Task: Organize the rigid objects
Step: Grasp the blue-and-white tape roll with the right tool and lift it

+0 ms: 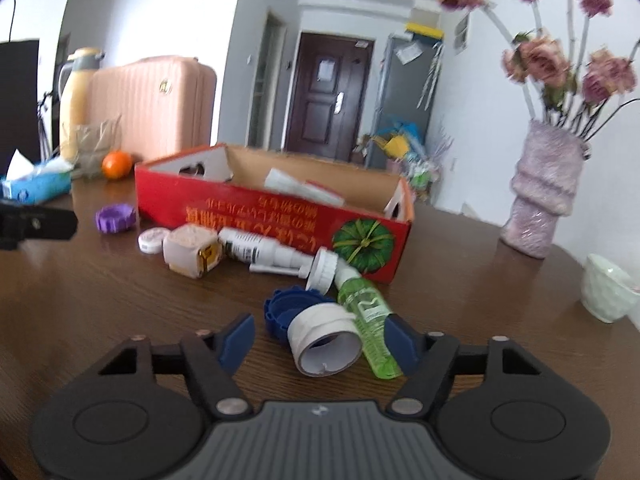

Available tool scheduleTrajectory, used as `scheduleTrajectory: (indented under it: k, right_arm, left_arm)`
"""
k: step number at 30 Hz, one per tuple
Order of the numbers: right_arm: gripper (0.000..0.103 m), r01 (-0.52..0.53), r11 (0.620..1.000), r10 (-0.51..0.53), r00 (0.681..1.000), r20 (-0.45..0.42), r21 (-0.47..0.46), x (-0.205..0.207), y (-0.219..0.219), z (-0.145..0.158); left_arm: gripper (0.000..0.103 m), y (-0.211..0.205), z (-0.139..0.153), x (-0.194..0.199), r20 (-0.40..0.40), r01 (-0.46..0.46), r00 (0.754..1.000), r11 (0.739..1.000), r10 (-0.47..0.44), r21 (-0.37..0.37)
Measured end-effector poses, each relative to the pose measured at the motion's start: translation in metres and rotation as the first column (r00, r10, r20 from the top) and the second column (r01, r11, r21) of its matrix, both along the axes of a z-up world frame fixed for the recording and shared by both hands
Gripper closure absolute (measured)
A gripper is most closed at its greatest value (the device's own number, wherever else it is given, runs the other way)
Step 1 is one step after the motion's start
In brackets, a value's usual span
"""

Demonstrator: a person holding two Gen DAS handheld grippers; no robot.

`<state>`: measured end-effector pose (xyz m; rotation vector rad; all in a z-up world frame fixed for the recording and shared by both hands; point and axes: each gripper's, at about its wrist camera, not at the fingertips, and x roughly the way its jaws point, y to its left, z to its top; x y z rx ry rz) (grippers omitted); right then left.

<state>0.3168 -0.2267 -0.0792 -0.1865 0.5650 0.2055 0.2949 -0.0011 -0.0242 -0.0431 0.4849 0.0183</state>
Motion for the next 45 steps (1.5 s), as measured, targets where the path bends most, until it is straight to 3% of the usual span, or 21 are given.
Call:
scheduleTrajectory:
  k: [4, 7, 30, 45]
  right_arm:
    - [0.047, -0.011, 0.999, 0.011, 1.000, -0.010, -0.034, 0.015, 0.003, -0.005]
    - [0.061, -0.018, 1.000, 0.019, 0.999, -0.050, 0.005, 0.024, 0.000, -0.009]
    - [0.061, 0.047, 0.988, -0.055, 0.997, 0.049, 0.148, 0.002, -0.017, 0.010]
    - [0.061, 0.115, 0.971, -0.134, 0.988, 0.080, 0.209, 0.002, -0.038, 0.021]
  left_arm:
    - [0.000, 0.000, -0.001, 0.001, -0.005, 0.002, 1.000, 1.000, -0.002, -0.003]
    - [0.000, 0.000, -0.002, 0.002, -0.013, 0.004, 1.000, 1.000, -0.004, -0.003]
    - [0.000, 0.000, -0.005, 0.007, -0.035, 0.006, 0.999, 1.000, -0.006, -0.008]
    - [0.000, -0.025, 0.000, 0.030, -0.063, 0.068, 0.996, 0.998, -0.068, -0.001]
